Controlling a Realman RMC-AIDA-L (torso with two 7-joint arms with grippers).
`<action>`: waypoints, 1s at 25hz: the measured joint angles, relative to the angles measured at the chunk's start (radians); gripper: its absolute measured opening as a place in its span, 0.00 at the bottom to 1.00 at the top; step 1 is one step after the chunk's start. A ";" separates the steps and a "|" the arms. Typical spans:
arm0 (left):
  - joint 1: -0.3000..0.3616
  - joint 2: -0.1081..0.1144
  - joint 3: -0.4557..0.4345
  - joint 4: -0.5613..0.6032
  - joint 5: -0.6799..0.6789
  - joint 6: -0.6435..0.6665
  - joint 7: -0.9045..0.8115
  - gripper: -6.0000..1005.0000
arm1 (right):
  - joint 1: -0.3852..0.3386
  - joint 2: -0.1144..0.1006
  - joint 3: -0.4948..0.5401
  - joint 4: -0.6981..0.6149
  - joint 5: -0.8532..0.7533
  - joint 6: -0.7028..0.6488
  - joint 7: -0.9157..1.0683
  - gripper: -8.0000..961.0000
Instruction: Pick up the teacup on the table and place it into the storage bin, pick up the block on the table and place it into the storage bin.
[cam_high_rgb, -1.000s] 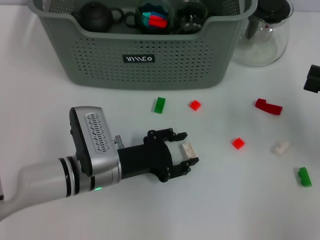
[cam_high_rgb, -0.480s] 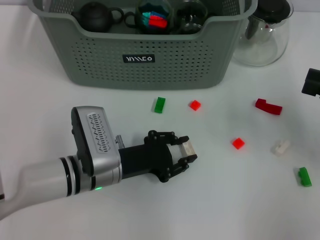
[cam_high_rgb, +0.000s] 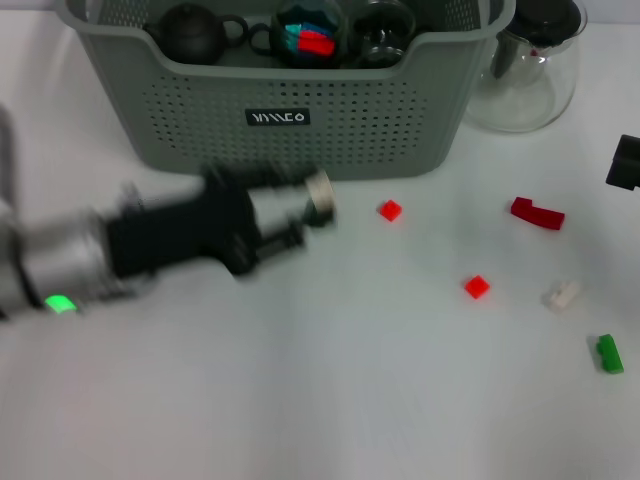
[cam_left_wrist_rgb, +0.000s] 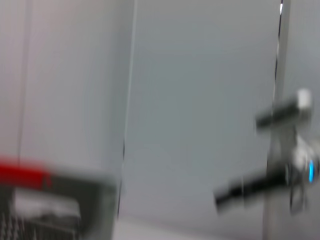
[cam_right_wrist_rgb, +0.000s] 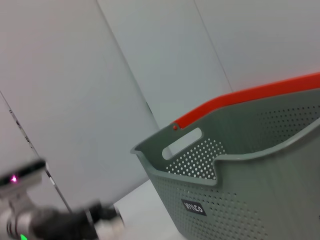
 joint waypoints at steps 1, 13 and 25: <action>-0.003 0.003 -0.021 0.056 -0.016 0.043 -0.062 0.40 | 0.001 0.000 -0.001 0.001 0.000 0.001 -0.002 0.54; -0.270 0.086 0.098 0.549 -0.049 -0.272 -0.933 0.40 | 0.010 0.003 -0.002 0.004 0.001 0.001 -0.009 0.54; -0.533 0.076 0.435 0.390 0.618 -0.799 -1.404 0.42 | 0.022 0.004 -0.002 0.004 0.000 0.000 -0.010 0.54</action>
